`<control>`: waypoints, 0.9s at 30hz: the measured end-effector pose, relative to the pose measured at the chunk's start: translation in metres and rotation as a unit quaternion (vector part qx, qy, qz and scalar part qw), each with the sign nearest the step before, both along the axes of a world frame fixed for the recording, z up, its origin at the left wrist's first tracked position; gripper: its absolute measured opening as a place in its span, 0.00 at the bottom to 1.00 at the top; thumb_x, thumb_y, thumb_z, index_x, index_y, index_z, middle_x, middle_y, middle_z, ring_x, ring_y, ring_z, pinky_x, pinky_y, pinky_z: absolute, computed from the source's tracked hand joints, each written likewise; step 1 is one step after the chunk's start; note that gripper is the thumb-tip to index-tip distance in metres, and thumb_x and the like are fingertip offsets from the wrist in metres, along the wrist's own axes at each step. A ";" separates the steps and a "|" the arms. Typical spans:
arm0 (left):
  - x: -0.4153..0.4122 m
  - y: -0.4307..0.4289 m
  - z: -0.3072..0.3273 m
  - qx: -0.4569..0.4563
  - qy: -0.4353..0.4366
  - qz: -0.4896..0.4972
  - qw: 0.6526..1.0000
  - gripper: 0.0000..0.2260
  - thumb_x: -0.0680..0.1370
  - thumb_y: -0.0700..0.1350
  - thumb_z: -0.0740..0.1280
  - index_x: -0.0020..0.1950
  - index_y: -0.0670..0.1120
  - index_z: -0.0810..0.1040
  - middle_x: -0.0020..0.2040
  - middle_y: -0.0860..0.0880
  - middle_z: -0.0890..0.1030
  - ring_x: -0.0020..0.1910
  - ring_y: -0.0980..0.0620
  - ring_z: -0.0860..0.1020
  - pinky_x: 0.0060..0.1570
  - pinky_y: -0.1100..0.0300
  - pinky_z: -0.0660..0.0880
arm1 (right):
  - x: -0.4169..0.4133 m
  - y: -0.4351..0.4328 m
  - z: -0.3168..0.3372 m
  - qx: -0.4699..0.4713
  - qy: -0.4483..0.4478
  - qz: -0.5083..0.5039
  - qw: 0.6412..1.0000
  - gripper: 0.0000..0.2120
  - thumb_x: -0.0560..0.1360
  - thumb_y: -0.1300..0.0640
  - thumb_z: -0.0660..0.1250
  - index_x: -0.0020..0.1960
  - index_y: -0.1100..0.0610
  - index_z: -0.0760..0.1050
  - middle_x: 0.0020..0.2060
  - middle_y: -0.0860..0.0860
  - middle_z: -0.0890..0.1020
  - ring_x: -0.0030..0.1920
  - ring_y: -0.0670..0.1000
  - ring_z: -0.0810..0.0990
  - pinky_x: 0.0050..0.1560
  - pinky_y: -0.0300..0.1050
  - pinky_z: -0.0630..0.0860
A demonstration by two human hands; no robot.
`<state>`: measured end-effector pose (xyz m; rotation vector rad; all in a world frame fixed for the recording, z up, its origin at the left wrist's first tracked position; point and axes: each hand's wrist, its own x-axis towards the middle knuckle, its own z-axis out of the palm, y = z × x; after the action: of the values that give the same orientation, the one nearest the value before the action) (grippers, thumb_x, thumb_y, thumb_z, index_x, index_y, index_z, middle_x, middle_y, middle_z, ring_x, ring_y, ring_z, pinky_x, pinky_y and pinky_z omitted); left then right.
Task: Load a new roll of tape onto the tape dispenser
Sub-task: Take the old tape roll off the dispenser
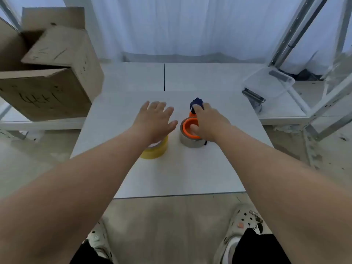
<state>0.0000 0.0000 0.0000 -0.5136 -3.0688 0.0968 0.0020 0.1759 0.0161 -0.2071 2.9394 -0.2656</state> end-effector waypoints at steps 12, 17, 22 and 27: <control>-0.007 -0.001 -0.028 -0.099 -0.054 -0.035 0.993 0.21 0.79 0.58 0.52 0.63 0.47 0.72 0.58 0.44 0.77 0.58 0.43 0.73 0.58 0.51 0.67 | -0.006 0.006 -0.008 -0.154 -0.115 -0.171 0.966 0.17 0.76 0.63 0.62 0.63 0.62 0.63 0.50 0.59 0.72 0.37 0.62 0.81 0.33 0.49 0.79; -0.015 0.004 -0.014 0.049 -0.139 0.050 0.988 0.17 0.79 0.54 0.55 0.61 0.47 0.74 0.57 0.46 0.79 0.55 0.45 0.75 0.54 0.52 0.69 | -0.010 -0.004 -0.008 -0.141 -0.109 -0.164 0.970 0.19 0.75 0.66 0.61 0.64 0.61 0.60 0.50 0.60 0.71 0.43 0.64 0.80 0.41 0.56 0.81; -0.011 0.006 0.029 0.397 -0.170 0.089 0.897 0.17 0.80 0.54 0.57 0.56 0.44 0.77 0.51 0.45 0.81 0.49 0.48 0.78 0.53 0.52 0.74 | -0.014 -0.015 0.006 -0.214 0.022 -0.128 0.968 0.22 0.73 0.67 0.61 0.63 0.58 0.57 0.46 0.56 0.73 0.33 0.51 0.73 0.31 0.46 0.74; 0.000 -0.009 0.065 0.463 -0.160 0.074 0.868 0.22 0.75 0.51 0.68 0.67 0.52 0.70 0.51 0.49 0.78 0.46 0.49 0.80 0.45 0.56 0.80 | -0.010 -0.018 0.042 -0.341 0.095 -0.105 0.929 0.19 0.73 0.63 0.62 0.55 0.55 0.54 0.41 0.52 0.72 0.35 0.52 0.76 0.36 0.53 0.82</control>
<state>-0.0003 -0.0088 0.0646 -0.2278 -2.9142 -1.4985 -0.0083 0.1583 0.0586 -0.0012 2.9223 -1.3691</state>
